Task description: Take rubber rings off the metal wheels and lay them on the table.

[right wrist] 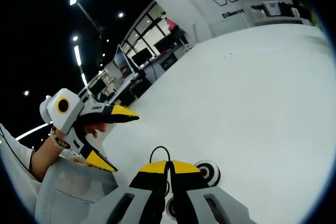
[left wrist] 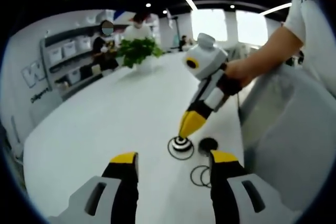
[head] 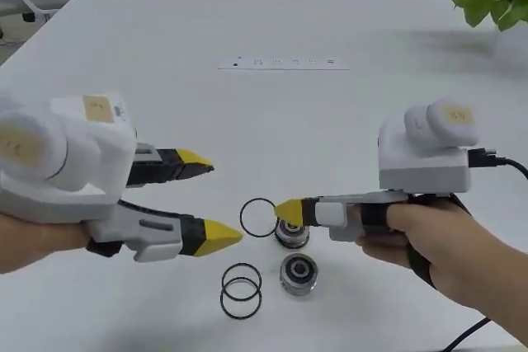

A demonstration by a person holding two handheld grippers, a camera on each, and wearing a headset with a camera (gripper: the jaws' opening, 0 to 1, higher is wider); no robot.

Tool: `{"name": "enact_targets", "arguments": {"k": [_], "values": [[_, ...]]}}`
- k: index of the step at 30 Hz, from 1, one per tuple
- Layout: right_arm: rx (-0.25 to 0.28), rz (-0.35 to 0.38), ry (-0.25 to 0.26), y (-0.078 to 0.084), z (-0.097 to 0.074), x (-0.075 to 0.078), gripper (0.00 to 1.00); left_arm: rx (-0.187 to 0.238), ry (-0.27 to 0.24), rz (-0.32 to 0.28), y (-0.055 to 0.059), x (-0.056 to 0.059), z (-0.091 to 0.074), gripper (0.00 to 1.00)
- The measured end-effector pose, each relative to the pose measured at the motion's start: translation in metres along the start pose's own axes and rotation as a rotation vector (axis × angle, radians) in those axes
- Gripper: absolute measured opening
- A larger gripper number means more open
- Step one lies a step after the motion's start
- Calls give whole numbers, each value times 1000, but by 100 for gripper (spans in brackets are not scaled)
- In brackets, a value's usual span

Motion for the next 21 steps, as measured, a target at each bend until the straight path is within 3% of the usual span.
{"name": "enact_targets", "arguments": {"k": [6,21], "values": [[-47,-24,-19,7,6,-5,0,-11,-2,-22,8,6,-9,56],[-166,-103,-32,28,20,-9,0,-90,17,-40,28,21,-19,55]]}}
Point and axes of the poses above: the centre of the closed fingertips' face, and the gripper's own axes: z roughly forward along the fingers, x roughly to its right, y roughly out of its underside, the point moved 8 cm from there along -z, roughly backward along the fingers
